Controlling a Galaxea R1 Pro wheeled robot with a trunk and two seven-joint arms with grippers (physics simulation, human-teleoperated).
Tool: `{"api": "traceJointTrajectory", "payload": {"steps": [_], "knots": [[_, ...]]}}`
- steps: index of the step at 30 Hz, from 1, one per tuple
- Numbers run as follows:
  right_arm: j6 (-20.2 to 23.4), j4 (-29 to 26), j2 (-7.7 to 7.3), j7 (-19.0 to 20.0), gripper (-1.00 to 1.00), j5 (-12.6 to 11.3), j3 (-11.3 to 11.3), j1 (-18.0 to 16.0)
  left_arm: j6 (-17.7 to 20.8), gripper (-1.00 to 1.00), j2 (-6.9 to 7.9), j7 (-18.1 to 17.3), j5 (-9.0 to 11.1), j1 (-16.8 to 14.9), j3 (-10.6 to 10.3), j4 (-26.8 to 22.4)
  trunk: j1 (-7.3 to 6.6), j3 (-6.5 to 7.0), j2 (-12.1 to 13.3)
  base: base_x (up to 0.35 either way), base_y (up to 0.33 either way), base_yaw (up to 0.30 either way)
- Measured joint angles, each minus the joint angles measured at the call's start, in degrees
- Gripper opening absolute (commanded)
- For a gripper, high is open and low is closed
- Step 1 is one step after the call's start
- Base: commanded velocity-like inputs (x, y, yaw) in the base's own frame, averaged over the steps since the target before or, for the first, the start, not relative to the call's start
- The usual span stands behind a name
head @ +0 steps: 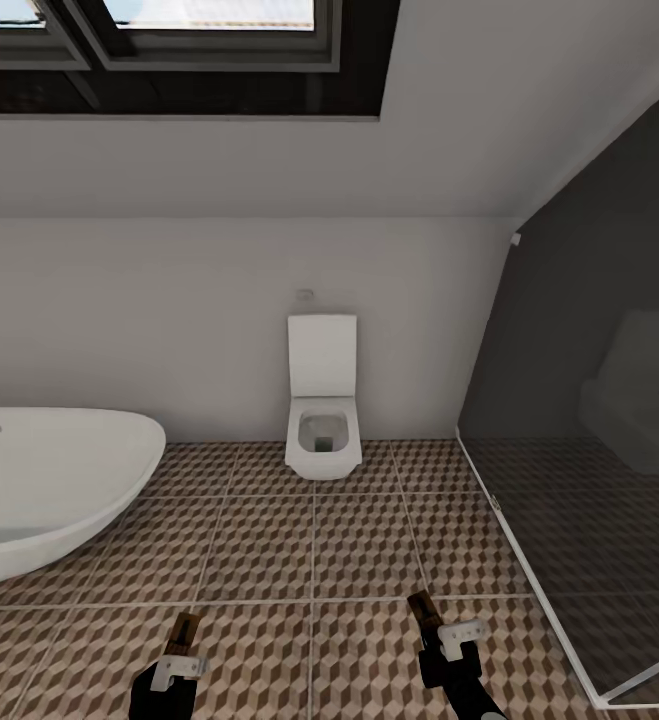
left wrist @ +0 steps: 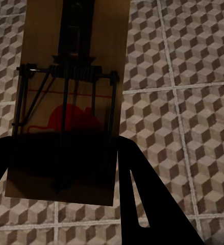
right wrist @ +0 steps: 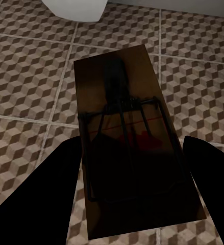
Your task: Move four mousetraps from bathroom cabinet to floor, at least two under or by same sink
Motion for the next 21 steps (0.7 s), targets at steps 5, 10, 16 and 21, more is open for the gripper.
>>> {"api": "traceJointTrajectory", "payload": {"steps": [5, 10, 16, 21], "knots": [[0.0, -0.1, 0.00, 0.0, -1.00, 0.0, 0.0, 0.0, 0.0, -1.00, 0.00, 0.0, 0.0, 0.0, 0.0, 0.0, 0.00, 0.08, 0.0, 0.000, 0.000, -0.077], [0.0, 0.0, 0.00, 0.0, -1.00, 0.0, 0.0, 0.0, 0.0, -1.00, -0.01, 0.0, 0.0, 0.0, 0.0, 0.0, 0.00, 0.28, 0.0, 0.000, 0.000, -0.080], [0.1, 0.0, 0.00, 0.1, -1.00, 0.0, 0.0, 0.0, 0.0, -1.00, -0.06, 0.0, 0.0, 0.0, 0.0, 0.0, 0.00, 0.31, 0.0, 0.000, 0.000, -0.006], [0.0, 0.0, 0.00, 0.1, -1.00, 0.1, 0.0, 0.0, 0.0, -1.00, -0.03, 0.0, 0.0, 0.0, 0.0, 0.0, 0.00, 0.31, 0.0, 0.000, 0.000, 0.000]]}}
